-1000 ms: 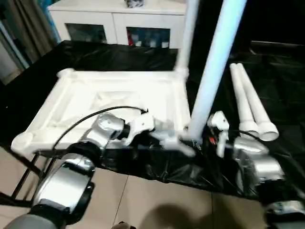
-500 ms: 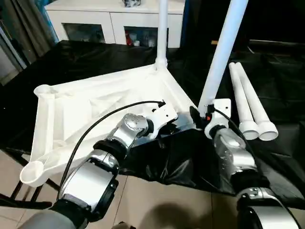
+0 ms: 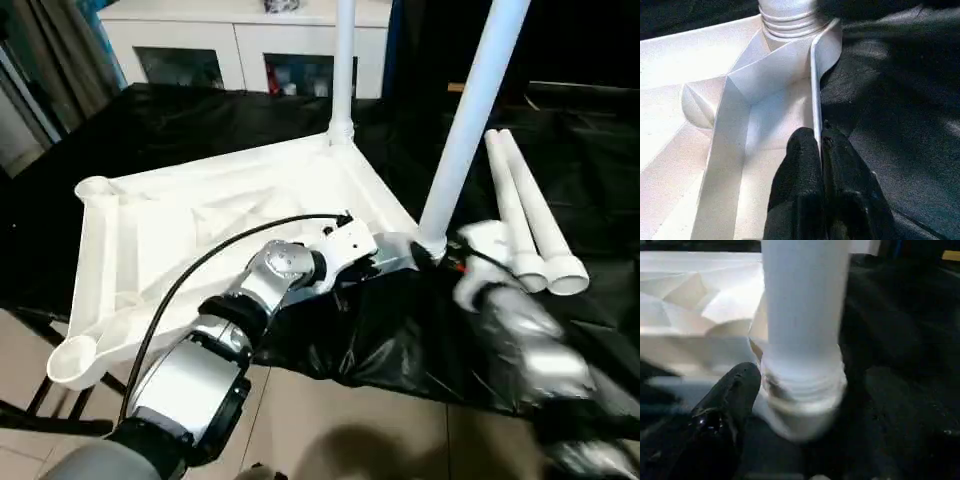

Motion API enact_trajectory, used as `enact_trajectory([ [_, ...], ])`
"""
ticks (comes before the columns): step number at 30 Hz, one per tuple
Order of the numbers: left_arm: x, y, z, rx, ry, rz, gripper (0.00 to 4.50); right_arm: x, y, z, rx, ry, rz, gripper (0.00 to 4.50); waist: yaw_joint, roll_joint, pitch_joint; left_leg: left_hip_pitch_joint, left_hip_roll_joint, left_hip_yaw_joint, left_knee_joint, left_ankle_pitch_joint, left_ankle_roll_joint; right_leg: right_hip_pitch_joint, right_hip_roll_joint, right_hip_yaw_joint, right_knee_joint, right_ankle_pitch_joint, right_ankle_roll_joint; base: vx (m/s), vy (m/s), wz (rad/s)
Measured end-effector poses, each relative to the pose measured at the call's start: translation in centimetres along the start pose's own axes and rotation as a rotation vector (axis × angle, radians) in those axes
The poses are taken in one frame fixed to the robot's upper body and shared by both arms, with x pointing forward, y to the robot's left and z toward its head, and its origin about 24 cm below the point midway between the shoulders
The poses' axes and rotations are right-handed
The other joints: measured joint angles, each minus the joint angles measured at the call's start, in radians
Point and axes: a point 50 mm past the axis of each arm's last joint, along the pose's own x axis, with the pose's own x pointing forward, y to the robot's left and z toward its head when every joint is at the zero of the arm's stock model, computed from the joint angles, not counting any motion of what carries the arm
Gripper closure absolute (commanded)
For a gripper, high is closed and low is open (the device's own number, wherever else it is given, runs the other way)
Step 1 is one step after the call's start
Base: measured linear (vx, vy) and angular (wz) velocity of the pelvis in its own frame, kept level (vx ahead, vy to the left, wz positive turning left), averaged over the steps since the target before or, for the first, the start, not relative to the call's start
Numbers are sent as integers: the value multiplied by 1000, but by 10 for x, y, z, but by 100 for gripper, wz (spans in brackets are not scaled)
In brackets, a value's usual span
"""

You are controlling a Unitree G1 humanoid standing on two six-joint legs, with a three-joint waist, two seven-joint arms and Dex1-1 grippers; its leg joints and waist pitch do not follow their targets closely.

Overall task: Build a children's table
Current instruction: Rotate leg to tighten, then rotate table base

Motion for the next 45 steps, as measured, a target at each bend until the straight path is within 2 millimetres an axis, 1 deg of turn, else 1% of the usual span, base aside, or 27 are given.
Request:
enact_trajectory([
  [3,-2,3,1,-14,-23,30,387,-8,1,1,-15,23,33,64,-2,0,0,-1,0,0,0,0,0,-1,0,0,0,-2,6,0,0,0],
  [5,-2,6,7,-4,-64,61,362,-7,7,1,-16,37,56,64,-3,0,0,-1,0,-1,0,0,0,-1,0,0,0,-2,6,0,0,0],
  [8,-12,24,20,24,-110,189,362,-3,15,1,-8,54,74,64,-4,0,0,-1,0,-1,0,-1,-1,-2,1,0,0,-1,6,0,0,0],
  [9,-20,35,22,36,-117,256,362,-2,19,1,-1,62,75,64,-6,0,0,-1,1,-1,0,-1,-1,-2,1,0,0,-1,6,0,0,0],
  [11,-50,64,25,65,-114,426,362,1,28,-1,17,90,97,64,-13,0,0,-1,1,-3,0,-1,-2,-3,2,0,1,1,2,0,0,0],
  [13,-76,81,24,98,-90,549,362,3,34,-1,20,109,119,64,-13,1,0,0,1,-2,-1,-1,-2,-3,2,1,1,0,3,0,0,0],
  [15,-99,85,10,123,-16,646,362,6,43,0,21,116,150,64,-19,-1,-1,-1,1,-2,-1,-1,-1,-3,2,1,1,-2,3,0,0,0],
  [17,-121,82,-16,131,114,724,388,11,52,-1,18,125,181,64,-23,-7,1,-2,1,-2,-2,-1,0,-5,2,1,1,-4,3,0,0,0],
  [18,-128,80,-27,124,166,743,388,12,53,-2,15,130,186,64,-24,-11,3,-3,1,-2,-2,0,1,-5,2,1,2,-4,3,0,0,0],
  [19,-137,76,-38,121,226,769,405,14,55,-2,14,139,192,64,-21,-15,6,-4,1,-2,-1,0,0,-6,2,0,2,-4,3,0,0,0],
  [20,-144,74,-45,114,265,787,416,16,56,-2,13,144,195,93,-20,-20,7,-5,1,-2,-1,0,1,-7,2,1,2,-4,3,0,0,0],
  [21,-150,73,-50,108,295,801,416,17,56,-2,10,149,195,93,-12,-24,7,-5,1,-2,-1,0,0,-7,2,1,2,-4,3,0,0,0],
  [22,-164,71,-55,110,342,835,433,21,58,0,13,155,206,101,-13,-32,8,-4,1,0,-1,-1,-1,-7,2,2,3,-4,3,0,0,0],
  [23,-170,72,-56,105,360,854,433,22,58,0,10,159,204,101,-8,-36,8,-4,1,-1,-1,-2,-2,-7,2,1,3,-4,3,0,0,0],
  [24,-178,71,-57,104,387,876,445,24,58,2,6,161,207,130,-6,-38,8,-4,1,0,-1,-2,-2,-7,2,2,3,-4,2,0,0,0],
  [25,-186,70,-60,102,419,895,448,25,58,1,7,170,204,139,-3,-41,7,-3,0,0,-1,-2,-2,-6,2,3,3,-3,2,0,0,0],
  [26,-191,71,-61,96,435,908,448,26,58,1,9,174,204,139,-1,-42,6,-3,0,0,-1,-2,-2,-6,2,4,3,-3,2,0,0,0],
  [28,-203,68,-68,83,503,934,450,30,60,0,13,185,209,149,-3,-42,6,-1,-1,2,0,-1,-3,-6,2,8,6,-3,2,0,0,0],
  [31,-210,64,-76,48,555,943,450,33,60,0,7,193,210,188,-4,-44,6,1,-1,1,0,-1,-4,-6,2,8,8,-2,1,0,0,0],
  [33,-210,63,-78,27,561,933,450,34,63,-1,13,194,218,194,-3,-45,7,1,-1,1,0,-1,-4,-6,2,8,8,-2,2,0,0,0],
  [35,-212,62,-83,1,586,925,450,38,65,0,12,199,226,227,-4,-45,7,1,-1,1,0,0,-4,-6,3,8,9,0,1,0,0,0],
  [37,-214,62,-85,-14,601,921,450,39,66,1,10,197,228,233,-5,-45,7,1,-1,1,0,0,-5,-6,3,9,9,0,1,0,0,0],
  [38,-214,61,-86,-18,608,909,450,39,66,1,10,199,227,251,-5,-45,7,2,-1,1,0,0,-5,-6,3,9,9,0,1,0,0,0],
  [39,-214,61,-86,-27,614,897,450,40,65,0,8,201,227,251,-5,-45,7,2,-1,1,0,0,-5,-6,3,9,9,1,1,0,0,0],
  [42,-209,56,-88,-77,609,851,450,41,66,-3,15,213,226,275,-5,-45,7,2,-1,1,0,0,-5,-6,3,9,9,1,1,0,0,0],
  [43,-203,53,-89,-111,594,822,450,42,67,-5,21,220,227,289,-5,-45,7,2,-1,1,0,0,-5,-6,3,9,9,1,1,0,0,0],
  [45,-196,49,-90,-145,584,784,450,43,69,-6,27,224,231,296,-4,-45,7,2,-1,1,0,0,-5,-6,3,9,9,1,1,0,0,0],
])
